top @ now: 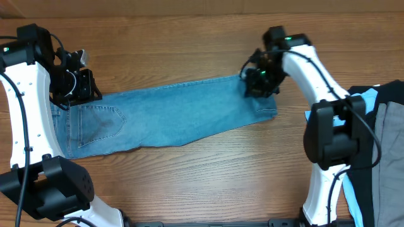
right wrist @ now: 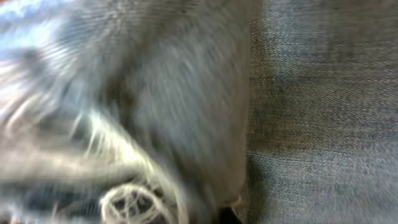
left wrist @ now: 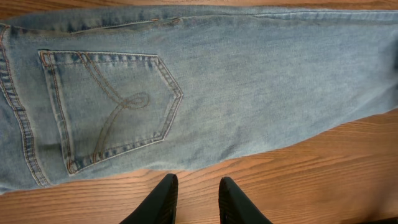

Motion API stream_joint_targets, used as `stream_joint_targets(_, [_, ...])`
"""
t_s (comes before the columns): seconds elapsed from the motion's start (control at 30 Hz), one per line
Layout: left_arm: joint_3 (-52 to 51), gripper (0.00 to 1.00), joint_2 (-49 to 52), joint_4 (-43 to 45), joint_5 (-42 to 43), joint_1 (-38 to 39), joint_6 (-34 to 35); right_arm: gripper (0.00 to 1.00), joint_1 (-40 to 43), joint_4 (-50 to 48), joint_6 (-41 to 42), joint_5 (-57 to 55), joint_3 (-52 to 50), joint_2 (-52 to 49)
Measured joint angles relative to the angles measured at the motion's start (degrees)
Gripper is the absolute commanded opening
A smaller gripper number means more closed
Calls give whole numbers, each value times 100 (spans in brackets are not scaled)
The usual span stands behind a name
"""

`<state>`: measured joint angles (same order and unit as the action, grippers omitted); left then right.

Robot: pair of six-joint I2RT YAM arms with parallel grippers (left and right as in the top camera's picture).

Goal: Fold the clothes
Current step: 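Fold the hems leftward with the right gripper toward the waist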

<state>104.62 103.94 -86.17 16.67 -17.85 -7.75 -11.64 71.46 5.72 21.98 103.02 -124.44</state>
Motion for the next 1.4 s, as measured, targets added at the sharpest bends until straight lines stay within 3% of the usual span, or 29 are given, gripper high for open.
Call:
stream_joint_targets(0.4, [0, 27, 0, -2, 26, 0, 0, 4, -1237, -225, 487, -168, 0, 0])
stream_joint_targets(0.43, [0, 27, 0, -2, 26, 0, 0, 8, -1300, -280, 533, -173, 0, 0])
stream_joint_targets(0.5, [0, 27, 0, -2, 28, 0, 0, 30, -1443, -398, 649, -188, 0, 0])
stream_joint_targets(0.57, [0, 27, 0, -7, 26, 0, 0, 35, -1528, -413, 745, -188, -2, 0])
stream_joint_targets(0.87, [0, 28, 0, -4, 28, 0, 0, 35, -1416, -350, 866, -203, -2, 315])
stream_joint_targets(1.03, [0, 27, 0, -4, 31, 0, 0, 17, -933, -264, 914, -516, 4, 984])
stream_joint_targets(1.27, [31, 27, 0, -289, 229, 0, -48, 13, 81, -337, 920, -715, -315, 1091])
stream_joint_targets(1.4, [474, 28, -2, -610, 417, 0, -164, 13, 101, -828, 927, -664, -1036, 837])
